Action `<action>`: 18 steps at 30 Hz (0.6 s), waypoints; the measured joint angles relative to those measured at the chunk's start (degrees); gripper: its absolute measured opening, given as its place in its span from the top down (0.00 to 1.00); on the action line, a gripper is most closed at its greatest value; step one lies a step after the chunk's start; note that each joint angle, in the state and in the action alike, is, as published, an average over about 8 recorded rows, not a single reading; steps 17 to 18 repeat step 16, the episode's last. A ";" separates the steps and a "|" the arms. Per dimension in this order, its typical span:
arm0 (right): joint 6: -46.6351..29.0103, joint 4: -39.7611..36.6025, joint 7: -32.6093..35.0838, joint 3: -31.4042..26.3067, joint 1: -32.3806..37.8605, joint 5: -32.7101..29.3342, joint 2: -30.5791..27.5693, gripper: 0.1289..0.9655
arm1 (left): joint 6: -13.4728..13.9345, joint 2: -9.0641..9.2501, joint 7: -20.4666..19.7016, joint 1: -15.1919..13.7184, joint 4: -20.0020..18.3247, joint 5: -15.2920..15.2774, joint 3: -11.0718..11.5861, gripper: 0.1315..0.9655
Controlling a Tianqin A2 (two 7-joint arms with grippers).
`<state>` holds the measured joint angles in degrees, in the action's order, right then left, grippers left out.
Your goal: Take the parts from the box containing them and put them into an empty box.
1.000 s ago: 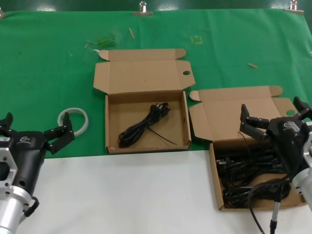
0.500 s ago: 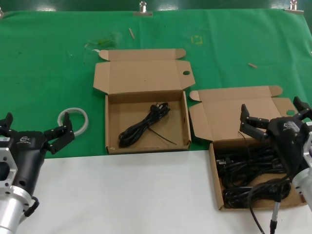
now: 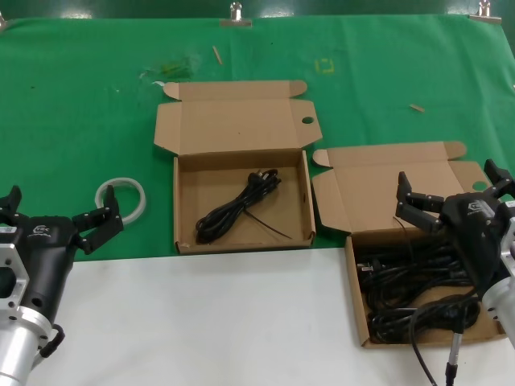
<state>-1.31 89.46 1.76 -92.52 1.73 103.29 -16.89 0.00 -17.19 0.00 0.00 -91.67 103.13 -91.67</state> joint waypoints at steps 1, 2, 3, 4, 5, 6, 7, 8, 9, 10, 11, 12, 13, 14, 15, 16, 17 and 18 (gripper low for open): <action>0.00 0.00 0.00 0.00 0.00 0.00 0.00 0.00 | 0.00 0.00 0.00 0.00 0.00 0.00 0.00 0.00; 0.00 0.00 0.00 0.00 0.00 0.00 0.00 0.00 | 0.00 0.00 0.00 0.00 0.00 0.00 0.00 0.00; 0.00 0.00 0.00 0.00 0.00 0.00 0.00 0.00 | 0.00 0.00 0.00 0.00 0.00 0.00 0.00 0.00; 0.00 0.00 0.00 0.00 0.00 0.00 0.00 0.00 | 0.00 0.00 0.00 0.00 0.00 0.00 0.00 0.00; 0.00 0.00 0.00 0.00 0.00 0.00 0.00 0.00 | 0.00 0.00 0.00 0.00 0.00 0.00 0.00 0.00; 0.00 0.00 0.00 0.00 0.00 0.00 0.00 0.00 | 0.00 0.00 0.00 0.00 0.00 0.00 0.00 0.00; 0.00 0.00 0.00 0.00 0.00 0.00 0.00 0.00 | 0.00 0.00 0.00 0.00 0.00 0.00 0.00 0.00; 0.00 0.00 0.00 0.00 0.00 0.00 0.00 0.00 | 0.00 0.00 0.00 0.00 0.00 0.00 0.00 0.00; 0.00 0.00 0.00 0.00 0.00 0.00 0.00 0.00 | 0.00 0.00 0.00 0.00 0.00 0.00 0.00 0.00; 0.00 0.00 0.00 0.00 0.00 0.00 0.00 0.00 | 0.00 0.00 0.00 0.00 0.00 0.00 0.00 0.00; 0.00 0.00 0.00 0.00 0.00 0.00 0.00 0.00 | 0.00 0.00 0.00 0.00 0.00 0.00 0.00 0.00; 0.00 0.00 0.00 0.00 0.00 0.00 0.00 0.00 | 0.00 0.00 0.00 0.00 0.00 0.00 0.00 0.00; 0.00 0.00 0.00 0.00 0.00 0.00 0.00 0.00 | 0.00 0.00 0.00 0.00 0.00 0.00 0.00 0.00; 0.00 0.00 0.00 0.00 0.00 0.00 0.00 0.00 | 0.00 0.00 0.00 0.00 0.00 0.00 0.00 0.00; 0.00 0.00 0.00 0.00 0.00 0.00 0.00 0.00 | 0.00 0.00 0.00 0.00 0.00 0.00 0.00 0.00; 0.00 0.00 0.00 0.00 0.00 0.00 0.00 0.00 | 0.00 0.00 0.00 0.00 0.00 0.00 0.00 0.00; 0.00 0.00 0.00 0.00 0.00 0.00 0.00 0.00 | 0.00 0.00 0.00 0.00 0.00 0.00 0.00 0.00; 0.00 0.00 0.00 0.00 0.00 0.00 0.00 0.00 | 0.00 0.00 0.00 0.00 0.00 0.00 0.00 0.00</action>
